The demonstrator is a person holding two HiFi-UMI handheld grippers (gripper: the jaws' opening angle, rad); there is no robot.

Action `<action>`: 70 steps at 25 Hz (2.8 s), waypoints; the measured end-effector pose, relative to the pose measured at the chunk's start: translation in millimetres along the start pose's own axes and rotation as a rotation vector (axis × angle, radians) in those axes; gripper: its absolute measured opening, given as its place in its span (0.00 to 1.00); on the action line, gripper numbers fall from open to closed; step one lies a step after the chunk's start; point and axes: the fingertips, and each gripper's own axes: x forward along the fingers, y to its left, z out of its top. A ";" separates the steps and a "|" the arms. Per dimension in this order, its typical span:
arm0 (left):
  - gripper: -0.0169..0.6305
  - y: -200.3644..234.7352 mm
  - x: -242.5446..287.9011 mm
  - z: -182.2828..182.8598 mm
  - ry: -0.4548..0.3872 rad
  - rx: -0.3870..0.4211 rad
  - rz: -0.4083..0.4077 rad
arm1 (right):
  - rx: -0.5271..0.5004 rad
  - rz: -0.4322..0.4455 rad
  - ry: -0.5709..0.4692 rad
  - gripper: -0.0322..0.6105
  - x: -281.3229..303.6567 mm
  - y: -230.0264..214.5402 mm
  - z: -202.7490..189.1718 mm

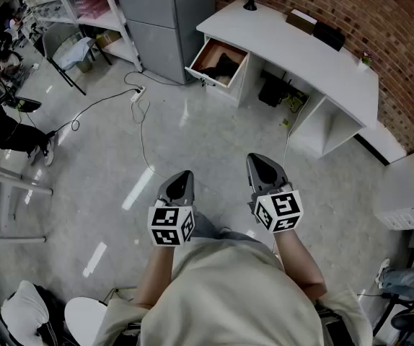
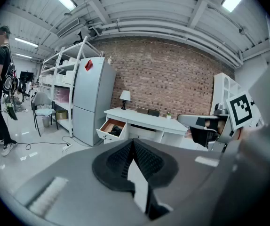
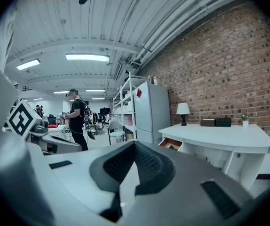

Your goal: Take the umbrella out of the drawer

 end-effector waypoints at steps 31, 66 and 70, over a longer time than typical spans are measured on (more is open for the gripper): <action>0.30 -52.4 11.5 3.4 -0.073 -0.064 -0.035 | -0.016 0.070 0.013 0.21 -46.9 -28.3 -14.7; 0.63 131.1 316.1 131.2 -0.024 0.009 -0.153 | 0.025 0.039 0.018 0.68 294.5 -154.7 44.1; 0.63 152.2 349.5 137.5 0.002 0.012 -0.177 | 0.034 0.020 0.028 0.68 332.2 -168.8 45.7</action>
